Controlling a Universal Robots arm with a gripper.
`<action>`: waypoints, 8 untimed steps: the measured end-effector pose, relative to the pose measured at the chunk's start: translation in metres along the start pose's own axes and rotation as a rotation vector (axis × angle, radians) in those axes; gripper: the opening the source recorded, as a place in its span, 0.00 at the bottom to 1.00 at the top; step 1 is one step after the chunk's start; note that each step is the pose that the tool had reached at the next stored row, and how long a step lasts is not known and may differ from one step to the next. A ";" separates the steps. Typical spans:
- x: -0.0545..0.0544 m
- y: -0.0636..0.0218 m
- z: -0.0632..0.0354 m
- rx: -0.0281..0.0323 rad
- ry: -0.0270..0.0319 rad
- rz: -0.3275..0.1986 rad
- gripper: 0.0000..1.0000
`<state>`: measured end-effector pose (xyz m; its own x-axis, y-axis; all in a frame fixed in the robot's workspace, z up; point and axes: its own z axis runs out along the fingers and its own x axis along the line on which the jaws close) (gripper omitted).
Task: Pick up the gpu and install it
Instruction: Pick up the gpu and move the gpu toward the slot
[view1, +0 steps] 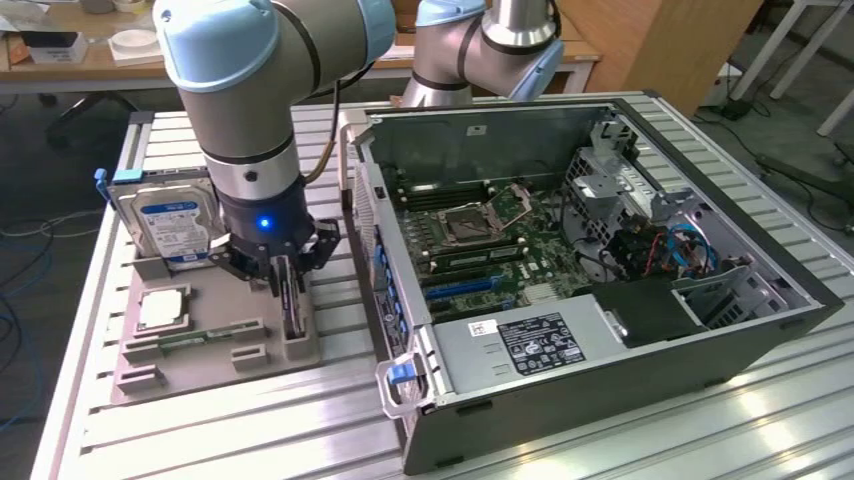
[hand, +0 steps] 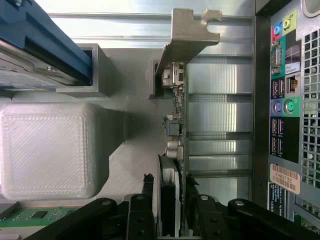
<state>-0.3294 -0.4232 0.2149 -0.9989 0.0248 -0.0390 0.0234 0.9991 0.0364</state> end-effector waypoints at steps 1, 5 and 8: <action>0.000 -0.0001 0.0001 -0.0004 0.0000 -0.002 0.36; 0.000 -0.0003 -0.0001 -0.0010 0.0004 -0.009 0.36; 0.000 -0.0004 0.0000 -0.0037 0.0011 -0.011 0.36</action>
<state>-0.3289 -0.4236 0.2150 -0.9992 0.0135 -0.0383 0.0120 0.9991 0.0397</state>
